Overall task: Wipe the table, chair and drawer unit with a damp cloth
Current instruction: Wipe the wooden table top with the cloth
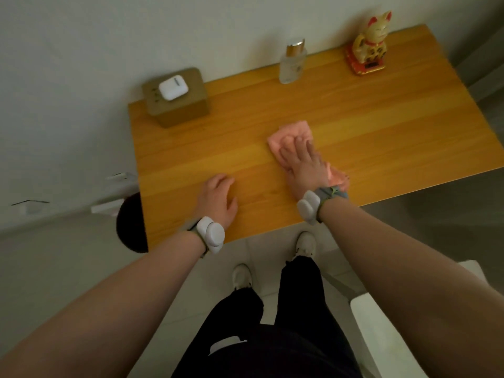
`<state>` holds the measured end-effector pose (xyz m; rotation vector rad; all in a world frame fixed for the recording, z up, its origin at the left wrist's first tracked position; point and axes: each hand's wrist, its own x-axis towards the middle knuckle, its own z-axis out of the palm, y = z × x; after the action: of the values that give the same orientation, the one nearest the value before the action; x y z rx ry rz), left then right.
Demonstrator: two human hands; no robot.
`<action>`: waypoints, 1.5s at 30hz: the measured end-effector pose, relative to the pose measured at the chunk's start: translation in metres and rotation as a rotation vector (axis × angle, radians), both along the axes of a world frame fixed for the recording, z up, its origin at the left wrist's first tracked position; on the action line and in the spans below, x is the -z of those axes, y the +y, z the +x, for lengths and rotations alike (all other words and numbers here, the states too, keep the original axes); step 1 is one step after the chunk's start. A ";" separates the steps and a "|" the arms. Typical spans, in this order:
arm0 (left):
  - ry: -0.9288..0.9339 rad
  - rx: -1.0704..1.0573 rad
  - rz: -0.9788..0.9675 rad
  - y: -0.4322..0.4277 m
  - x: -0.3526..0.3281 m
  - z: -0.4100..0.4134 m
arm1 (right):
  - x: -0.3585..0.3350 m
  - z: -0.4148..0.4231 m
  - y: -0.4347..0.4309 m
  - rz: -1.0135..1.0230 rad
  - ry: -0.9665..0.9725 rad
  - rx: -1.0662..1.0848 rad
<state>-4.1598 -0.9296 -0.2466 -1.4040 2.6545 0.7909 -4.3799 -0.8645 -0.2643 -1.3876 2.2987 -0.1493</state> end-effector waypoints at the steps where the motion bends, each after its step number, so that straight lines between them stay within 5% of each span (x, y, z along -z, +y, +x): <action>1: 0.009 0.000 0.003 -0.001 0.000 0.009 | 0.001 0.021 -0.001 0.001 -0.022 -0.028; 10: 0.085 0.044 0.052 -0.004 -0.003 0.042 | 0.006 0.097 0.035 0.016 -0.051 -0.285; 19: 0.082 0.108 0.086 0.005 -0.001 0.049 | -0.001 0.066 0.058 0.079 -0.043 0.264; 25: 0.102 0.123 0.025 0.023 0.002 0.038 | 0.001 0.122 0.078 -0.075 -0.034 0.034; 30: 0.116 0.191 0.022 0.052 0.000 0.013 | 0.002 0.106 0.104 0.015 0.006 -0.065; 36: 0.150 0.303 -0.014 0.093 -0.003 -0.022 | 0.003 0.071 0.154 -0.038 -0.075 0.160; 39: 0.164 0.360 0.022 0.133 0.000 -0.045 | 0.010 0.058 0.211 -0.056 -0.154 0.408; 45: 0.141 0.486 0.126 0.221 0.023 -0.081 | 0.016 0.054 0.336 -0.401 -0.538 1.003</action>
<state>-4.2413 -0.7091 -0.2694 -0.6485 2.8058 0.9955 -4.3259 -0.5286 -0.2800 -0.1339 2.3015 -1.1686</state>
